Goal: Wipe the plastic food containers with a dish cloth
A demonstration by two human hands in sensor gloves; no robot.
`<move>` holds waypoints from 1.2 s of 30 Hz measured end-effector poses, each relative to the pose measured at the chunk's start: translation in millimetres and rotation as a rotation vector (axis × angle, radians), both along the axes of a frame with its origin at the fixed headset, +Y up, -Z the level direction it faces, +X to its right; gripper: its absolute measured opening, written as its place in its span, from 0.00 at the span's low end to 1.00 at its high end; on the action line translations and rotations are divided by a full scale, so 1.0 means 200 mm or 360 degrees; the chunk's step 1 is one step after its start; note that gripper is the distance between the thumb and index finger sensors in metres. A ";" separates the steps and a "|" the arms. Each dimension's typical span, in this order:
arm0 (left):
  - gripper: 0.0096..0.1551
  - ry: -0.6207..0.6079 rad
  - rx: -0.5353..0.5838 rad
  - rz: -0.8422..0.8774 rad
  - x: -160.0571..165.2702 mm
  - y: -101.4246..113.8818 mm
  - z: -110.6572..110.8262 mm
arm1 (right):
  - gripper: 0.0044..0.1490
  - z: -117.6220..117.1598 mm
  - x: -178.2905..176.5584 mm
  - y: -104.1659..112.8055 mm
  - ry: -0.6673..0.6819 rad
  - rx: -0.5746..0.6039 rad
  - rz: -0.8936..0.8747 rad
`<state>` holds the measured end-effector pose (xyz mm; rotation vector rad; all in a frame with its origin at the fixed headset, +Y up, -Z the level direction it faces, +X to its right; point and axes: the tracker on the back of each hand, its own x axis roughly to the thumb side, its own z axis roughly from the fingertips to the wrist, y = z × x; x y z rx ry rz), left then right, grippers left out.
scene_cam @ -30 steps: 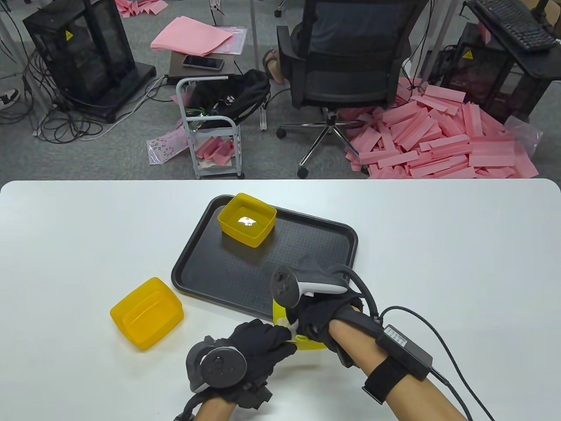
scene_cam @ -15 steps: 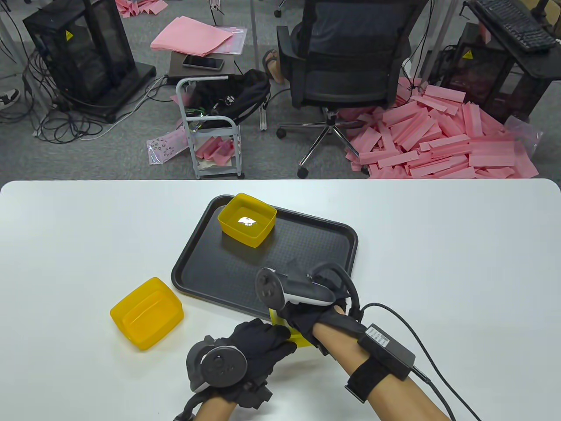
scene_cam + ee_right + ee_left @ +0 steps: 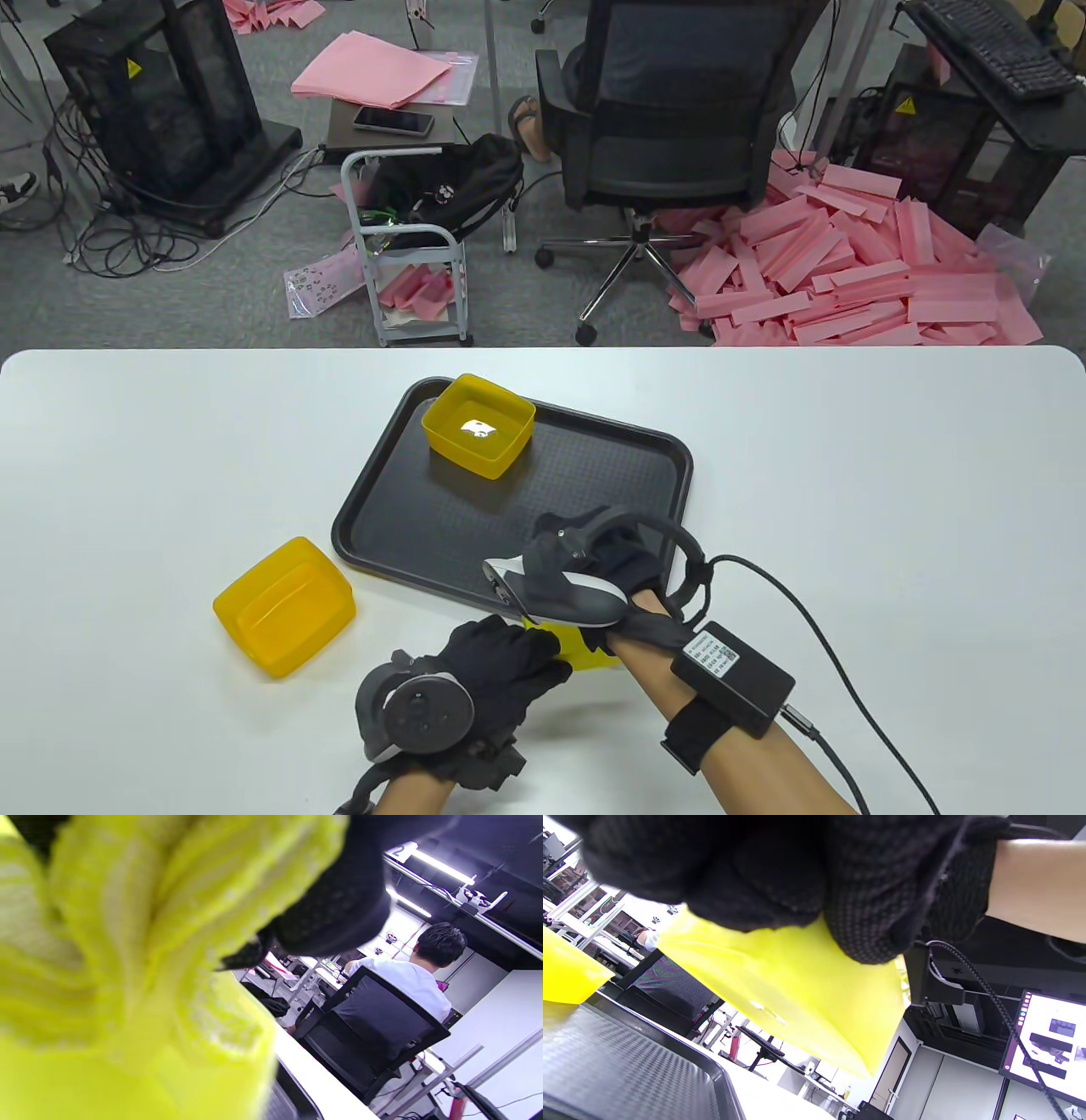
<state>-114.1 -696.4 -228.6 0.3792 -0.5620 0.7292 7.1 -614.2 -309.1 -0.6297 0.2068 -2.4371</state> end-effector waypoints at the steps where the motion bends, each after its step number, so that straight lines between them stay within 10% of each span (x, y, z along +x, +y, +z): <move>1: 0.20 0.0013 0.0016 -0.0003 0.00 0.00 0.00 | 0.28 0.00 0.02 -0.01 -0.0002 0.0017 0.0042; 14: 0.19 0.0075 0.0005 0.0003 -0.01 0.00 -0.01 | 0.28 0.07 0.04 -0.04 -0.0053 -0.0453 0.0249; 36: 0.22 0.0091 0.0037 0.0053 0.00 0.00 0.01 | 0.31 -0.14 0.24 -0.14 -0.0678 -0.1583 -0.1337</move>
